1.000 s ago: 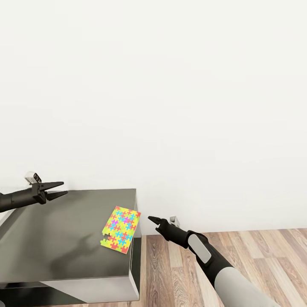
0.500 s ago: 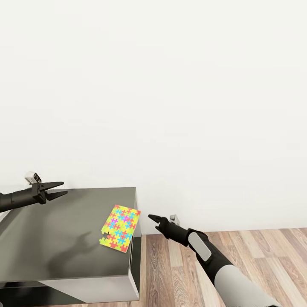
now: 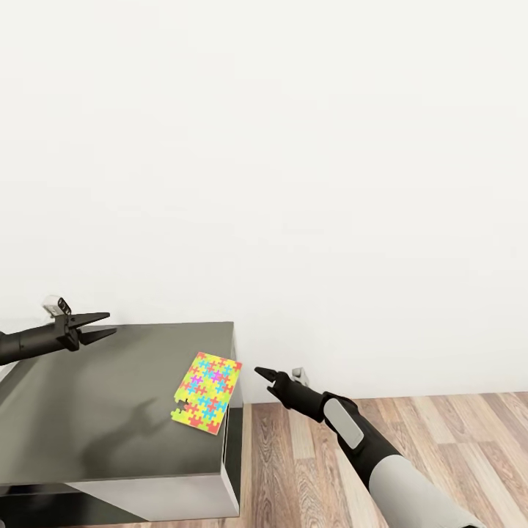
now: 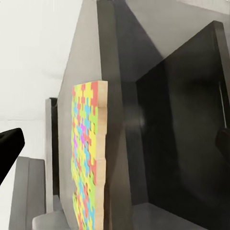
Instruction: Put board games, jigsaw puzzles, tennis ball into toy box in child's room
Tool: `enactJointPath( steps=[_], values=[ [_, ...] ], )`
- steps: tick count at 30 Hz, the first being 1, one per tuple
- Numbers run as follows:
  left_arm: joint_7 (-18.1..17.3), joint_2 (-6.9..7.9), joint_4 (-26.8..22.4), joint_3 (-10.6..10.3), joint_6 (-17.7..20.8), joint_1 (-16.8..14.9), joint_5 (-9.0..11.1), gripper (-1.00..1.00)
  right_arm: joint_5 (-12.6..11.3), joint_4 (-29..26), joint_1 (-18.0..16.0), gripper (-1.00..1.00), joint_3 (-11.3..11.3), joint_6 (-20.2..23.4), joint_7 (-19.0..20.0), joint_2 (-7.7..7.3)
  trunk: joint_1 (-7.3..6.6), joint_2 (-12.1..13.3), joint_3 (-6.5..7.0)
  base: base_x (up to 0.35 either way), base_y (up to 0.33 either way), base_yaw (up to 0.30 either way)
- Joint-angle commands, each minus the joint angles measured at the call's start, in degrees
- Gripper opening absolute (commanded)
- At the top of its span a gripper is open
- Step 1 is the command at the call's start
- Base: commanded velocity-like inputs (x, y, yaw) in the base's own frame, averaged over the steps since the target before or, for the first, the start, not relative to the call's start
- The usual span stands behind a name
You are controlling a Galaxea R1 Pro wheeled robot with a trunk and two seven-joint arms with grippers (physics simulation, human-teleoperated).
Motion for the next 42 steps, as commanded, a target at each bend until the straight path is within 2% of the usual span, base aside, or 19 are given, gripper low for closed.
enactJointPath(
  steps=[1, 14, 42],
  values=[
    [-0.2, 0.04, 0.0, -0.1, 0.6, 0.0, 0.1, 1.0, -0.3, 0.0, 0.0, 1.0, 0.1, 0.2, 0.0, 0.0, 0.0, 0.0, -0.05, 0.0, 0.0, 0.019],
    [-0.2, -0.01, 0.0, -0.1, 0.6, 0.0, 0.1, 1.0, -0.3, 0.1, 0.0, 1.0, 0.0, -0.1, 0.0, 0.06, 0.0, 0.0, 0.4, 0.0, 0.0, 0.111],
    [-0.2, -0.03, 0.0, -0.1, 0.6, 0.0, 0.1, 1.0, -0.2, 0.1, 0.0, 1.0, 0.1, -0.7, -0.1, 0.08, 0.0, 0.0, 0.43, 0.032, 0.019, 0.003]
  ],
)
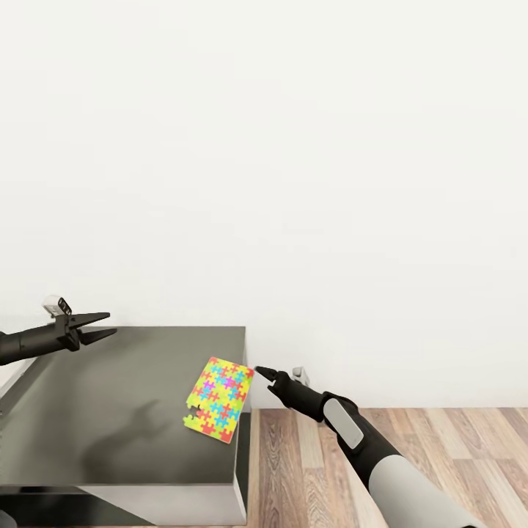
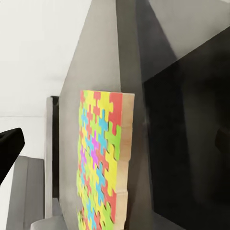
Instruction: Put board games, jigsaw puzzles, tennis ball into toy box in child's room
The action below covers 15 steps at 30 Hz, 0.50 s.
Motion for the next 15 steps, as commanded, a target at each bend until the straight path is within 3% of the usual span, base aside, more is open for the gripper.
enactJointPath(
  steps=[1, 15],
  values=[
    [-0.2, 0.04, 0.0, -0.1, 0.6, 0.0, 0.1, 1.0, -0.4, 0.0, 0.0, 1.0, 0.1, 0.2, 0.0, 0.01, 0.0, 0.0, -0.05, 0.007, 0.164, 0.0],
    [-0.2, 0.04, 0.0, -0.1, 0.6, 0.0, 0.1, 1.0, -0.4, 0.0, 0.0, 1.0, 0.8, 0.2, 0.0, -0.01, 0.0, 0.0, -0.05, 0.001, 0.104, 0.0]
  ],
)
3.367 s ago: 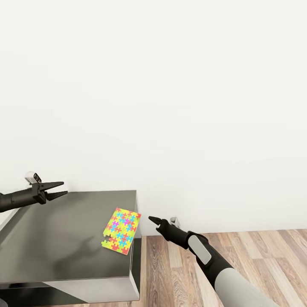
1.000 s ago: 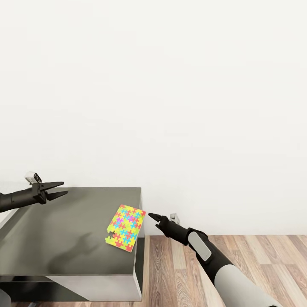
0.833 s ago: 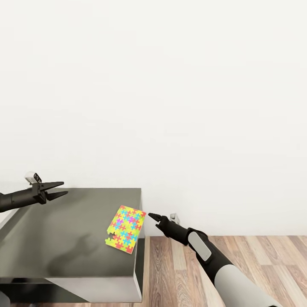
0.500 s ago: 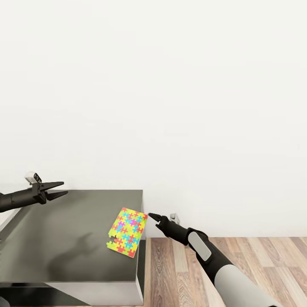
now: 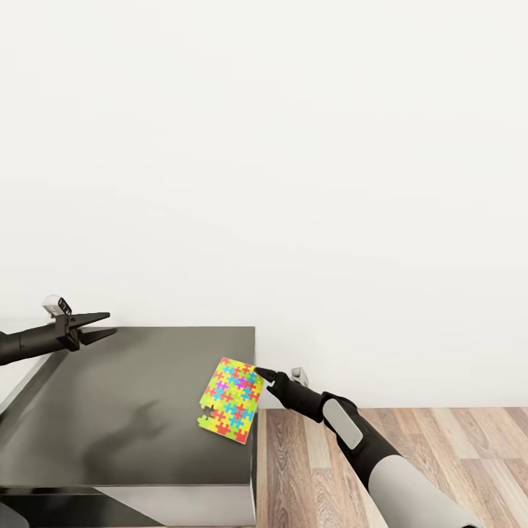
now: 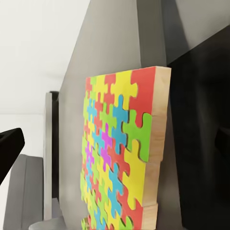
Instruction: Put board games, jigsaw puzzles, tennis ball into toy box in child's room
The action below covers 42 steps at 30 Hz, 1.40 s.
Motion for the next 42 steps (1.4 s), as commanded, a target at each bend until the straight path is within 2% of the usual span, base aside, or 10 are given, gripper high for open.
enactJointPath(
  steps=[1, 29, 42],
  values=[
    [-0.2, 0.03, 0.0, -0.1, 0.6, 0.0, 0.1, 1.0, -0.4, 0.0, 0.0, 1.0, 0.1, 0.2, 0.0, -0.01, 0.0, 0.0, -0.05, 0.0, 0.025, 0.0],
    [-0.2, 0.03, 0.0, -0.1, 0.6, 0.0, 0.1, 1.0, -0.4, 0.2, 0.0, 1.0, 0.3, 0.2, 0.0, -0.02, 0.0, 0.0, -0.05, 0.009, -0.006, 0.0],
    [-0.2, 0.03, 0.0, -0.1, 0.6, 0.0, 0.1, 1.0, -0.4, 0.4, 0.0, 1.0, 0.4, 0.2, 0.1, -0.02, 2.86, -5.2, -2.39, 0.0, 0.0, 0.0]
  ],
)
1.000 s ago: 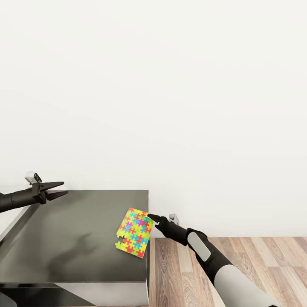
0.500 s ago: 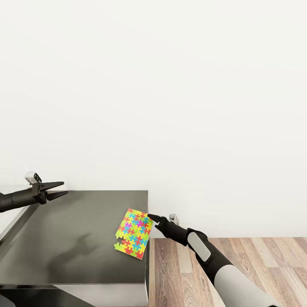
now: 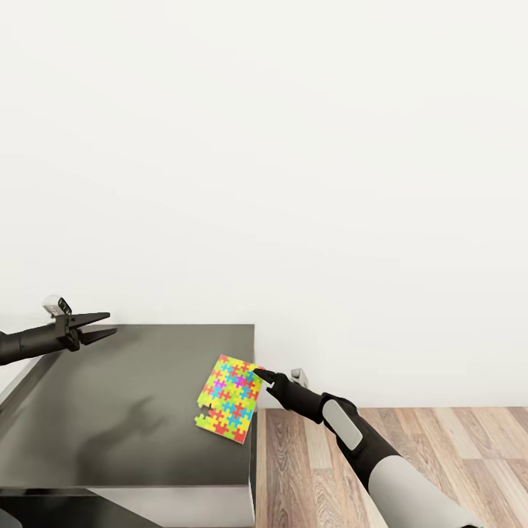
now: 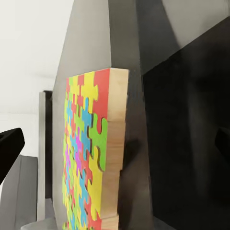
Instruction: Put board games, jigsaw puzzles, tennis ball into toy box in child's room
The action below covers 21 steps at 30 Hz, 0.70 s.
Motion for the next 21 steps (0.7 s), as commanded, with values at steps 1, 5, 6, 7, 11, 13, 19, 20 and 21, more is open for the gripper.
enactJointPath(
  steps=[1, 5, 6, 7, 11, 13, 19, 20, 21],
  values=[
    [-0.2, 0.03, 0.0, -0.1, 0.6, 0.0, 0.1, 1.0, -0.4, 0.0, 0.0, 1.0, 0.1, 0.2, 0.0, -0.01, 0.22, -0.4, -0.24, 0.0, 0.0, 0.0],
    [-0.2, 0.03, 0.0, 0.0, 0.6, 0.0, 0.1, 1.0, -0.4, -0.1, 0.0, 1.0, 0.1, 0.2, 0.1, -0.01, 0.88, -1.6, -0.77, 0.0, 0.0, 0.0],
    [-0.2, 0.03, 0.0, 0.0, 0.6, 0.0, 0.1, 1.0, -0.4, -0.1, 0.0, 1.0, 0.1, 0.2, 0.1, -0.01, 0.88, -1.6, -0.77, 0.0, 0.0, 0.0],
    [-0.2, 0.03, 0.0, -0.1, 0.6, 0.0, 0.1, 1.0, -0.4, -0.1, 0.0, 1.0, 0.2, 0.2, 0.1, -0.01, 0.88, -1.6, -0.77, 0.0, 0.0, 0.0],
    [-0.2, 0.03, 0.0, 0.0, 0.6, 0.0, 0.1, 1.0, -0.4, -0.1, 0.0, 1.0, 0.2, 0.2, 0.1, -0.01, 0.88, -1.6, -0.77, 0.0, 0.0, 0.0],
    [-0.2, 0.03, 0.0, -0.1, 0.6, 0.0, 0.1, 1.0, -0.4, -0.2, 0.0, 1.0, 0.2, 0.2, 0.1, -0.01, 0.88, -1.6, -0.77, 0.0, 0.0, 0.0],
    [-0.2, 0.03, 0.0, -0.1, 0.6, 0.0, 0.1, 1.0, -0.4, -0.2, 0.0, 1.0, 0.2, 0.2, 0.1, -0.01, 0.88, -1.6, -0.77, 0.031, 0.043, 0.0],
    [-0.2, 0.03, 0.0, -0.1, 0.6, 0.0, 0.1, 1.0, -0.4, -0.2, 0.0, 1.0, 0.2, 0.2, 0.1, -0.01, 0.88, -1.6, -0.77, 0.087, 0.113, 0.0],
    [-0.2, 0.03, 0.0, -0.1, 0.6, 0.0, 0.1, 1.0, -0.4, -0.2, 0.0, 1.0, 0.2, 0.2, 0.1, -0.01, 0.88, -1.6, -0.77, 0.07, 0.091, 0.0]
  ],
)
